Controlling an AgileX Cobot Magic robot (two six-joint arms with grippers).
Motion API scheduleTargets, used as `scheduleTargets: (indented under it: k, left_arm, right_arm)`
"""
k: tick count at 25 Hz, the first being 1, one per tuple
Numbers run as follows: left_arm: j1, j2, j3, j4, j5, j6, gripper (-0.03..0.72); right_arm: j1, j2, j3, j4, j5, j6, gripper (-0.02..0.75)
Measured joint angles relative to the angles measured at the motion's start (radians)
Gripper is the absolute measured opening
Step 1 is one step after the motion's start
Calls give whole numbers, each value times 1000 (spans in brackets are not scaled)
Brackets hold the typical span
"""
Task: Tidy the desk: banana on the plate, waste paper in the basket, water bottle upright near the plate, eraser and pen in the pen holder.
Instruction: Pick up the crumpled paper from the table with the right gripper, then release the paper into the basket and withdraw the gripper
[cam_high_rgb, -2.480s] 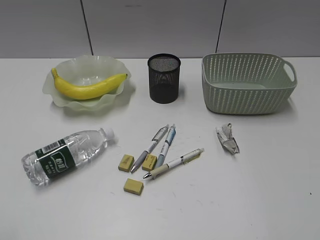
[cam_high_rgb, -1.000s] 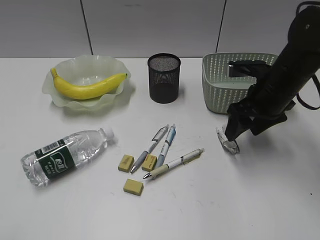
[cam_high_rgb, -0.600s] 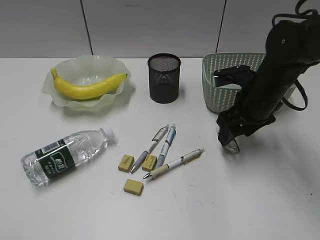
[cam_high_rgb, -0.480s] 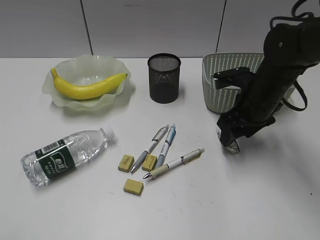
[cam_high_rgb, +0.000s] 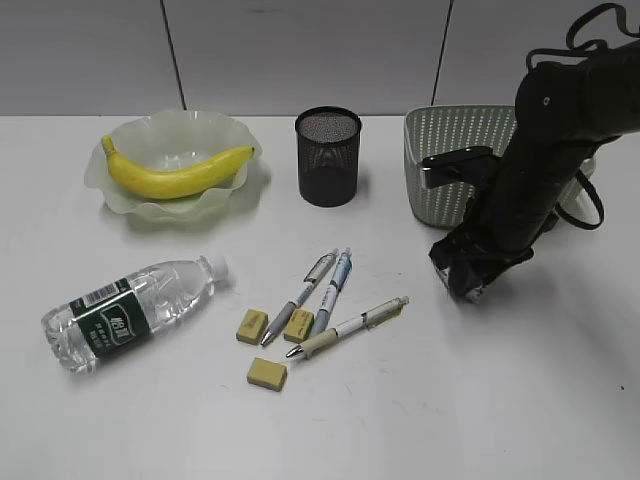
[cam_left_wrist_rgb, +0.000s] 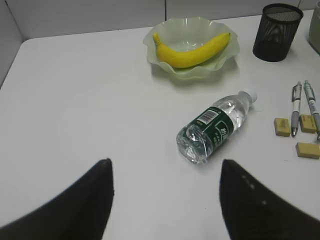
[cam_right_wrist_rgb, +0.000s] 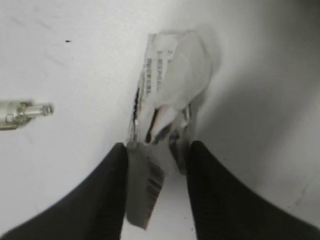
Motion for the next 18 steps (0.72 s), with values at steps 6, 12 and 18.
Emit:
scheduleTargets:
  k: [6, 12, 18]
  left_arm:
    - [0, 0, 0, 0, 0, 0, 500]
    - [0, 0, 0, 0, 0, 0, 500]
    - [0, 0, 0, 0, 0, 0, 500]
  right_arm:
    - [0, 0, -42, -1, 94, -3, 15]
    - [0, -70, -179, -4, 273, -8, 12]
    - [0, -191, -351, -43, 307, -11, 12]
